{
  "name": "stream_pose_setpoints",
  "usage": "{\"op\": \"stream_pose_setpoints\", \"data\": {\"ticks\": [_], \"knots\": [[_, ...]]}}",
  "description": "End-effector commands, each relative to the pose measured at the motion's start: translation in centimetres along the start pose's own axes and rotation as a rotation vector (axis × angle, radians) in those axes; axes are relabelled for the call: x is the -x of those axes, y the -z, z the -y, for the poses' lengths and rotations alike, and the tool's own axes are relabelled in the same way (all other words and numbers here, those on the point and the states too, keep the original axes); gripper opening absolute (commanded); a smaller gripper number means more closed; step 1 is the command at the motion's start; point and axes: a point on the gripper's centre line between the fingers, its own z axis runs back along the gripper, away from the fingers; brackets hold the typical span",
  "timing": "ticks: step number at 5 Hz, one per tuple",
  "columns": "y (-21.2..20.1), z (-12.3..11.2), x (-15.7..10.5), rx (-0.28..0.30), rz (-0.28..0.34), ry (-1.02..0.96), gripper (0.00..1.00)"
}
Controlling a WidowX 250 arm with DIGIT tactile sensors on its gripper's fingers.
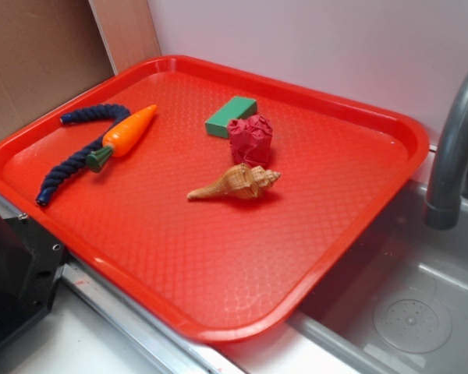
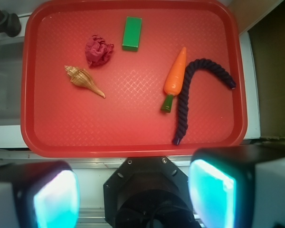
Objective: Grab the red paper.
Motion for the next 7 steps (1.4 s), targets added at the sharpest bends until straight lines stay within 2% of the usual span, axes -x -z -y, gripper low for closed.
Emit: {"op": "stream_pose_setpoints", "data": {"ticks": [1,2,4,5,6,7], "knots": [[0.0,0.0,0.0,0.0,0.0,0.0,1.0],[0.5,-0.4,-1.4,0.068,0.039,-0.199,1.0],[3.7,0.3,-5.8,0.135,0.199,-0.629,1.0],[6.5,0.9,-9.1,0.142,0.252,-0.708,1.0],[9.1,1.5,-11.2,0.182,0.269,-0.74,1.0],[12.4,1.9,-12.7,0.144,0.315,-0.759,1.0]]}}
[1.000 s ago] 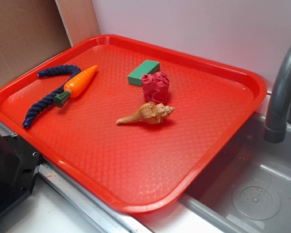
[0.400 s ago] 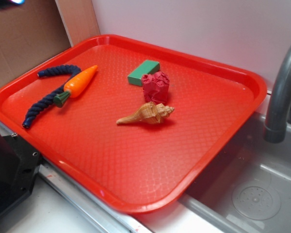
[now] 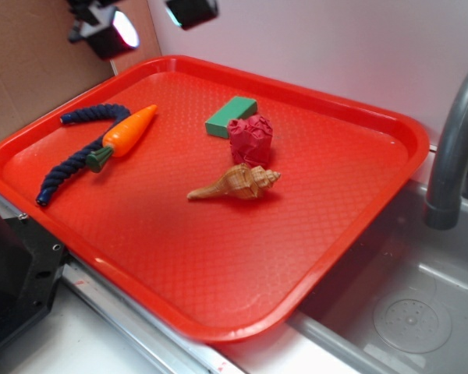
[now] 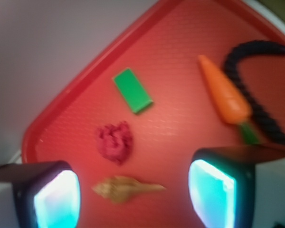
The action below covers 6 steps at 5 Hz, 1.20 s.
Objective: Grab the red paper.
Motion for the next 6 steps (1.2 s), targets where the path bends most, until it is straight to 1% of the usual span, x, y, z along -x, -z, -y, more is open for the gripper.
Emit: {"op": "stream_pose_setpoints", "data": {"ticks": [1,2,3,4,5,6], "knots": [[6.7,1.3,-0.3,-0.007,0.032,0.057,1.0],[9.0,1.4,0.0,-0.013,0.057,0.125,1.0],[11.3,1.3,-0.2,-0.021,-0.031,0.155,1.0],[12.1,1.5,0.2,-0.054,-0.067,0.176,1.0],[12.5,1.5,0.3,-0.064,-0.091,0.163,1.0],[12.4,1.4,0.2,-0.065,-0.094,0.166,0.0]]}}
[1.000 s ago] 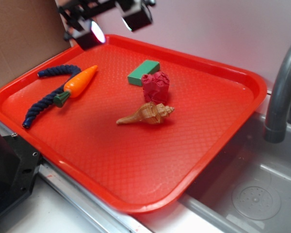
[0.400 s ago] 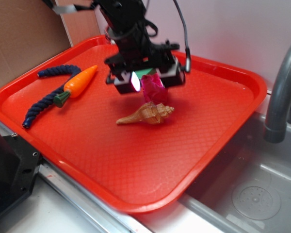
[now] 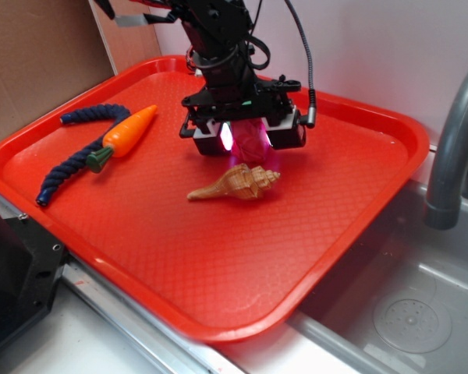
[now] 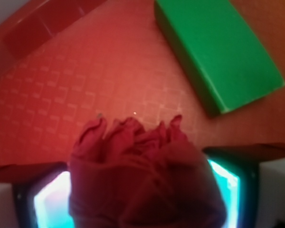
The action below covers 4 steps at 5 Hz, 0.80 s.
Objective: Grab the red paper.
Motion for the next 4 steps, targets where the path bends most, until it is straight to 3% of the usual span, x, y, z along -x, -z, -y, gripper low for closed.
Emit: {"op": "stream_pose_setpoints", "data": {"ticks": [1,2,3,4], "knots": [[-1.7,0.1,-0.9,-0.065,-0.035,0.066,0.0],[-5.5,0.1,-1.0,-0.079,-0.073,0.189,0.0],[-9.4,0.0,-0.3,-0.053,-0.188,0.347,0.0],[-14.0,-0.8,1.3,-0.02,-0.223,0.478,0.0]]}}
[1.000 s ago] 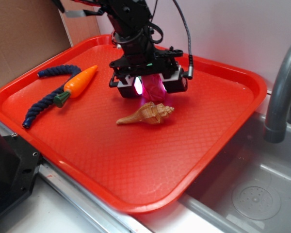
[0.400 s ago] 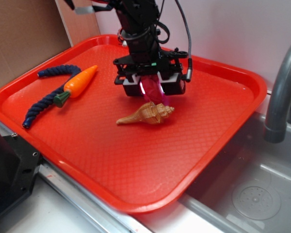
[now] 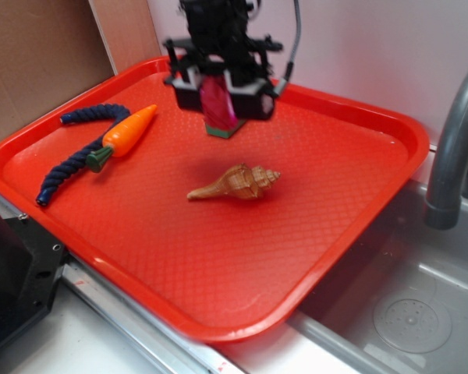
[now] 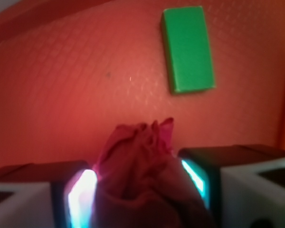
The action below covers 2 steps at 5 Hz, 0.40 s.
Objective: Grab the red paper.
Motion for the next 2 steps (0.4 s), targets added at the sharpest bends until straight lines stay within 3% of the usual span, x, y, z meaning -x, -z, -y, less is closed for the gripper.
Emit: {"op": "stream_pose_setpoints", "data": {"ticks": [1,2], "knots": [[-9.0,-1.1,4.7,0.055,0.033,0.228,0.0],[-11.2,-1.9,7.0,0.087,0.075,0.218,0.0]]}}
